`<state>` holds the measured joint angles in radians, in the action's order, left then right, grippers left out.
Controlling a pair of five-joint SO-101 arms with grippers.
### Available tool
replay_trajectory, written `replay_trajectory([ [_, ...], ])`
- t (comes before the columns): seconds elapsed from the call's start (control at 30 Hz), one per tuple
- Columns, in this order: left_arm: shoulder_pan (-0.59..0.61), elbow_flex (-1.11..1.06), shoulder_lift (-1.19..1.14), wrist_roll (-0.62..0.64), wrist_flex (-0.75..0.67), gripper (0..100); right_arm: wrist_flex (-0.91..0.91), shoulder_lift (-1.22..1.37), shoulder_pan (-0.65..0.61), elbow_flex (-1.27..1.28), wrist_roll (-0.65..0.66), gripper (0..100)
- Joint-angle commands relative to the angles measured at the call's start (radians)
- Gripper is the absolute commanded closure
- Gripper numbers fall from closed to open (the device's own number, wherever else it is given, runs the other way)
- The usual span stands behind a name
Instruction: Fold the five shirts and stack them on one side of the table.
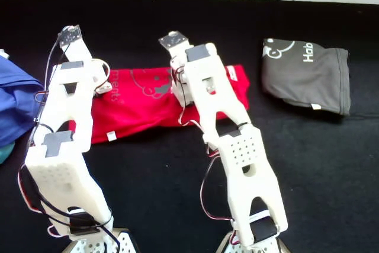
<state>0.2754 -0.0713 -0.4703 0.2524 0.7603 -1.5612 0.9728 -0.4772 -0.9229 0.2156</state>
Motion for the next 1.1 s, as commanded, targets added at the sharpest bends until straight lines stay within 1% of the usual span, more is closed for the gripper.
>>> replay_trajectory([
  [0.0,-0.013,0.024,-0.004,0.005,-0.014,99,-0.044,-0.094,-0.004,-0.042,-0.003,99.1],
  [0.23,-0.013,0.024,-0.004,0.005,-0.014,99,-0.044,-0.153,-0.019,-0.042,-0.006,99.1],
  [0.53,-0.013,0.024,-0.004,0.005,-0.014,99,0.076,-0.125,-0.064,-0.035,-0.011,99.1],
  [0.8,-0.013,0.024,-0.004,0.005,-0.014,99,0.027,0.010,-0.073,-0.041,-0.011,99.1],
  [0.93,-0.013,0.024,-0.004,0.005,-0.014,99,0.027,-0.019,-0.067,-0.042,-0.011,99.1],
  [1.07,-0.013,0.024,-0.004,0.005,-0.014,99,-0.012,-0.124,-0.041,-0.042,-0.011,99.1],
])
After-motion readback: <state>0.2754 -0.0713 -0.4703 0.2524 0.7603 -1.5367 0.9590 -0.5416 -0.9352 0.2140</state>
